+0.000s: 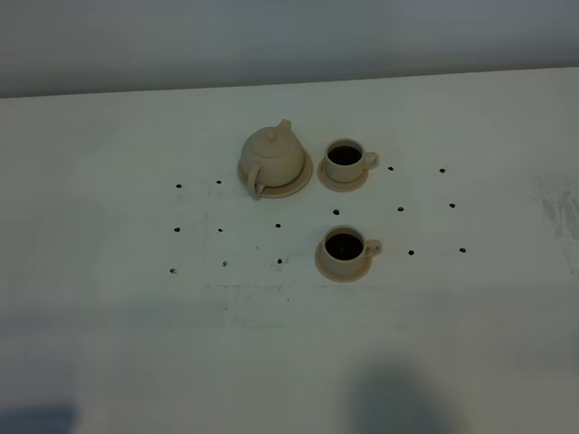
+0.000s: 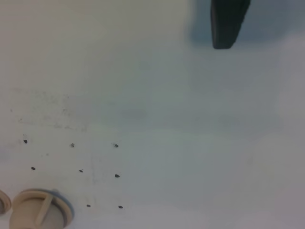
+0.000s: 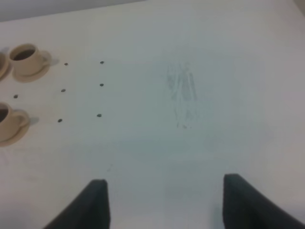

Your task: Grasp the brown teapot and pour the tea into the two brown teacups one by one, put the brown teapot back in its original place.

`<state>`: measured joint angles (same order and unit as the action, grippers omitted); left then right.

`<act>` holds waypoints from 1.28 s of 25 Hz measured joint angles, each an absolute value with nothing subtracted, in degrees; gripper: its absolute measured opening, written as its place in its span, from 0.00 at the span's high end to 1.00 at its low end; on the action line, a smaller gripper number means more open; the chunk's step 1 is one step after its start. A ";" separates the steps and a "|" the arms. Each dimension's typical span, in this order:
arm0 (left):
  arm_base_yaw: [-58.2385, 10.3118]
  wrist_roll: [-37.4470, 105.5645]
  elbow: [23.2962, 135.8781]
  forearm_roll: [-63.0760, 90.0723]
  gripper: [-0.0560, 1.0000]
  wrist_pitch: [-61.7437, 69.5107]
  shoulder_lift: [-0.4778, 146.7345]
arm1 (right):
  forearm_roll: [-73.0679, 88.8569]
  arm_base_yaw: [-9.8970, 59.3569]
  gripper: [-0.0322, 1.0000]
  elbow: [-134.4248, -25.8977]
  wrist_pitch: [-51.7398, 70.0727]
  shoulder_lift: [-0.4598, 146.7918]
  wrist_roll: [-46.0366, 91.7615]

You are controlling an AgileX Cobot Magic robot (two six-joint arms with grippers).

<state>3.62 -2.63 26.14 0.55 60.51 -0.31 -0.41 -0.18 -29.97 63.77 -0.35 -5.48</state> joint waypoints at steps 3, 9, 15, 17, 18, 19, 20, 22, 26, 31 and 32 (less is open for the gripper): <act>3.62 -2.63 26.14 0.55 0.33 60.51 -0.31 | -0.41 -0.18 0.48 -29.97 63.77 -0.35 -5.48; 3.62 -2.63 26.14 0.55 0.33 60.51 -0.31 | -0.41 -0.18 0.48 -29.97 63.77 -0.35 -5.48; 3.62 -2.63 26.14 0.55 0.33 60.51 -0.31 | -0.41 -0.18 0.48 -29.97 63.77 -0.35 -5.48; 3.62 -2.63 26.14 0.55 0.33 60.51 -0.31 | -0.41 -0.18 0.48 -29.97 63.77 -0.35 -5.48; 3.62 -2.63 26.14 0.55 0.33 60.51 -0.31 | -0.41 -0.18 0.48 -29.97 63.77 -0.35 -5.48; 3.62 -2.63 26.14 0.55 0.33 60.51 -0.31 | -0.41 -0.18 0.48 -29.97 63.77 -0.35 -5.48; 3.62 -2.63 26.14 0.55 0.33 60.51 -0.31 | -0.41 -0.18 0.48 -29.97 63.77 -0.35 -5.48; 3.62 -2.63 26.14 0.55 0.33 60.51 -0.31 | -0.41 -0.18 0.48 -29.97 63.77 -0.35 -5.48; 3.62 -2.63 26.14 0.55 0.33 60.51 -0.31 | -0.41 -0.18 0.48 -29.97 63.77 -0.35 -5.48; 3.62 -2.63 26.14 0.55 0.33 60.51 -0.31 | -0.41 -0.18 0.48 -29.97 63.77 -0.35 -5.48; 3.62 -2.63 26.14 0.55 0.33 60.51 -0.31 | -0.41 -0.18 0.48 -29.97 63.77 -0.35 -5.48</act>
<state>3.62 -2.63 26.14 0.55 60.51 -0.31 -0.41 -0.18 -29.97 63.77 -0.35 -5.48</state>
